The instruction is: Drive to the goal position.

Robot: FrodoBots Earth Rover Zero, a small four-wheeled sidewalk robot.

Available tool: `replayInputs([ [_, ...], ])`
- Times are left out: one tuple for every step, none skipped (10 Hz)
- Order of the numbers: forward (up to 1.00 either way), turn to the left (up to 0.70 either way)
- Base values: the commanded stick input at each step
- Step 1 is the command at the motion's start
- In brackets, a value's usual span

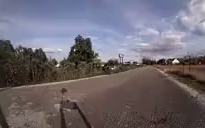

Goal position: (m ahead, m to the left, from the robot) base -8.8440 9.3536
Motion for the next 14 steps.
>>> replayInputs([
  [0.0,0.0],
  [0.03,0.0],
  [0.04,0.0],
  [0.04,0.0],
  [0.04,0.0],
  [0.04,0.0],
  [0.04,0.0],
  [0.01,0.0],
  [0.02,0.0],
  [0.04,0.0],
  [0.03,0.0],
  [0.01,0.0],
  [0.0,0.0],
  [0.03,0.0],
])
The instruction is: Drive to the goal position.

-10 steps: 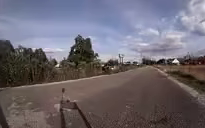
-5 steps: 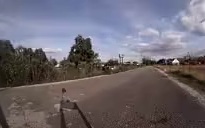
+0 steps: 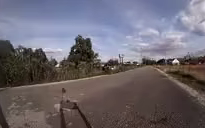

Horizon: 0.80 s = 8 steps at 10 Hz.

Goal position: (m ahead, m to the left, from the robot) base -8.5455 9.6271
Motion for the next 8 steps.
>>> replayInputs([
  [0.04,0.0],
  [0.04,0.0],
  [0.04,0.0],
  [0.04,0.0],
  [0.04,0.0],
  [0.01,0.0],
  [0.03,0.0],
  [0.01,0.0],
])
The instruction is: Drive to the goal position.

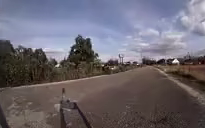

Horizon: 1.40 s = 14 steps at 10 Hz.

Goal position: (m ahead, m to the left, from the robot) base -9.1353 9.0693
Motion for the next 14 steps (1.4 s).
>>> replayInputs([
  [0.02,0.0],
  [0.04,0.0],
  [0.04,0.0],
  [0.04,0.0],
  [0.03,0.0],
  [0.01,0.0],
  [0.02,0.0],
  [0.02,0.0],
  [0.01,0.0],
  [0.03,0.0],
  [0.04,0.0],
  [0.04,0.0],
  [0.04,0.0],
  [0.04,0.0],
])
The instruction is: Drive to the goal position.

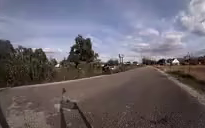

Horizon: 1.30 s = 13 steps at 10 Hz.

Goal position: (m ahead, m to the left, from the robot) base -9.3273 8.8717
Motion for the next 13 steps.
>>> replayInputs([
  [0.02,0.0],
  [0.0,0.0],
  [0.02,0.0],
  [0.03,0.0],
  [0.01,0.0],
  [0.04,0.0],
  [0.04,0.0],
  [0.04,0.0],
  [0.02,0.0],
  [0.0,0.0],
  [0.0,0.0],
  [0.01,0.0],
  [0.01,0.0],
])
